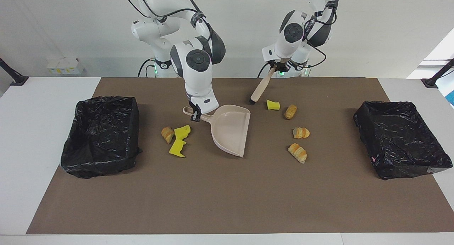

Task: Sweep and dump trash in bin
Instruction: 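Sweep the bread rolls and sponge into the dustpan with the left gripper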

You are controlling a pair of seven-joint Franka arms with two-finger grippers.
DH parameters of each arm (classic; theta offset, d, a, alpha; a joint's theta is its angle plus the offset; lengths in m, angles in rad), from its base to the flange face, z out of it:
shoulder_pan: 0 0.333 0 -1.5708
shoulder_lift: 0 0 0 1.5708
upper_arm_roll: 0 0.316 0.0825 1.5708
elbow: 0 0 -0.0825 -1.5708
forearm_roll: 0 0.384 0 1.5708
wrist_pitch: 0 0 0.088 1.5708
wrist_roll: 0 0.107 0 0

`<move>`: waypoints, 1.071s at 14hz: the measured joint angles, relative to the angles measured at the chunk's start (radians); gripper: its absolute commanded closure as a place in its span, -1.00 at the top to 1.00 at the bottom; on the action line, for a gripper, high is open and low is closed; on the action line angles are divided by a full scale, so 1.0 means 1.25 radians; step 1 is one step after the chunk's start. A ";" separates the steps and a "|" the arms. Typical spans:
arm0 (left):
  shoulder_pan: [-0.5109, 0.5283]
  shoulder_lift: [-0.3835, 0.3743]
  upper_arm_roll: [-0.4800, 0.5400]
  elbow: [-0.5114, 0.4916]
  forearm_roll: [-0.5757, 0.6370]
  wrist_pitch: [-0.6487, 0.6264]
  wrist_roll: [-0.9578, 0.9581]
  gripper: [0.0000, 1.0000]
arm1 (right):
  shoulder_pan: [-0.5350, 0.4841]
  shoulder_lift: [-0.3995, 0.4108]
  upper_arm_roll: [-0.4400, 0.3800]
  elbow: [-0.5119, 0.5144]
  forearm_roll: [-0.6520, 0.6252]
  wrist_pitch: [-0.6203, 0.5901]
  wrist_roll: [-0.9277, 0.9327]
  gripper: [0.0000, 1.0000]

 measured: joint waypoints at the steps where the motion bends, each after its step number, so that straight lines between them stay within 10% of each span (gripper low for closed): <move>1: 0.030 0.000 0.002 -0.002 0.008 0.007 0.026 -1.00 | 0.001 0.000 0.000 -0.001 -0.017 0.004 -0.028 -1.00; 8: 0.263 0.053 0.009 0.004 0.038 0.179 0.286 -1.00 | 0.006 0.001 0.003 -0.051 -0.035 0.138 -0.131 -1.00; 15: 0.316 0.190 0.011 0.211 0.038 0.117 0.315 -1.00 | 0.003 0.002 0.001 -0.074 -0.035 0.166 -0.159 -1.00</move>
